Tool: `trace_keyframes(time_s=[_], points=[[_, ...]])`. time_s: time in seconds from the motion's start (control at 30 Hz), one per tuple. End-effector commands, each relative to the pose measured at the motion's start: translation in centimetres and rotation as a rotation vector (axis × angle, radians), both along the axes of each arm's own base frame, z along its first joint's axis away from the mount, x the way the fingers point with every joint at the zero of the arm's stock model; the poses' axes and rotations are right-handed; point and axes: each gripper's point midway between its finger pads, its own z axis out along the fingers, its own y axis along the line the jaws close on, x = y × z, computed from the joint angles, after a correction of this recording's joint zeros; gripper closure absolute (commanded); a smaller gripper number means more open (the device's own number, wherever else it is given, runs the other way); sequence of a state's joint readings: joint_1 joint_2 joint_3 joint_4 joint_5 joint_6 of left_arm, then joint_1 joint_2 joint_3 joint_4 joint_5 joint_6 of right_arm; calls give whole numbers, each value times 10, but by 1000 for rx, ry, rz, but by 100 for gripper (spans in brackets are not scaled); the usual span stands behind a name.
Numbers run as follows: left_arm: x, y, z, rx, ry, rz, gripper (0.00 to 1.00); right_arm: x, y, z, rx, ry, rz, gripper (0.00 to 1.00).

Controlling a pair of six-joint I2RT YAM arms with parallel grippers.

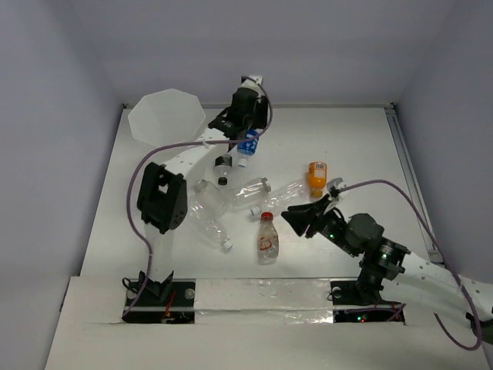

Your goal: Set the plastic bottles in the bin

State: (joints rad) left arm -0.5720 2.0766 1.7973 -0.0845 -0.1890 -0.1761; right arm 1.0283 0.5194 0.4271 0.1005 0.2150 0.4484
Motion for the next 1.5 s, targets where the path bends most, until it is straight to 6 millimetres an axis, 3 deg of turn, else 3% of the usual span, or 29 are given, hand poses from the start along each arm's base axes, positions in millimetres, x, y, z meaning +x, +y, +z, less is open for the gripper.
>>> trace_keyframes(time_s=[0.0, 0.03, 0.07, 0.13, 0.17, 0.2, 0.23, 0.27, 0.3, 0.33, 0.37, 0.4, 0.43, 0.5, 0.53, 0.57, 0.67, 0.73, 0.8, 0.83, 0.87, 0.93, 1.33, 1.47], points=[[-24, 6, 167, -241, -295, -42, 62, -5, 41, 8, -5, -40, 149, 58], [-37, 14, 200, -274, -345, -46, 62, -4, 49, 4, -23, -33, 169, 58], [-42, 22, 213, -285, -364, -38, 62, -8, 61, 12, -18, -35, 211, 58], [-55, 36, 239, -311, -404, -33, 62, 0, 84, -6, -79, -2, 231, 58], [-70, 47, 265, -336, -450, -25, 62, -5, 98, 7, -70, -16, 279, 57], [-72, 63, 277, -345, -477, -1, 61, -4, 108, 5, -86, -14, 289, 57], [-85, 79, 300, -374, -524, 12, 61, 0, 122, -13, -141, 7, 298, 57], [-88, 88, 303, -379, -535, 26, 61, -1, 131, -16, -159, 9, 305, 57], [-85, 110, 309, -379, -552, 67, 61, 5, 142, -5, -156, -3, 305, 56], [-87, 123, 311, -389, -558, 93, 61, 5, 156, -23, -200, 21, 322, 56], [-91, 139, 315, -390, -569, 120, 61, 10, 163, -27, -219, 26, 299, 55], [-91, 151, 315, -388, -574, 146, 61, 8, 171, -32, -242, 32, 306, 54], [-88, 173, 315, -377, -586, 196, 62, 11, 183, -22, -241, 13, 307, 53], [-91, 200, 317, -362, -624, 265, 65, 15, 200, -55, -342, 53, 296, 43], [-94, 212, 322, -359, -650, 292, 65, 21, 211, -44, -340, 35, 290, 38], [-91, 232, 321, -348, -671, 346, 66, 21, 218, -71, -414, 67, 286, 30], [-89, 259, 327, -364, -714, 413, 66, 29, 234, -74, -442, 64, 264, 20], [-87, 263, 331, -377, -735, 427, 66, 28, 243, -87, -469, 73, 273, 16], [-80, 276, 336, -361, -757, 459, 65, 33, 249, -85, -486, 68, 259, 14], [-72, 276, 333, -350, -748, 466, 65, 37, 252, -97, -521, 70, 253, 14], [-71, 278, 337, -347, -760, 477, 65, 44, 257, -90, -524, 53, 226, 13], [-65, 283, 333, -326, -763, 489, 65, 53, 256, -106, -596, 56, 196, 13], [-42, 300, 270, -220, -758, 560, 64, 69, 276, -124, -708, 27, 185, 15], [-38, 304, 245, -192, -736, 585, 56, 71, 282, -131, -725, 28, 195, 15]])
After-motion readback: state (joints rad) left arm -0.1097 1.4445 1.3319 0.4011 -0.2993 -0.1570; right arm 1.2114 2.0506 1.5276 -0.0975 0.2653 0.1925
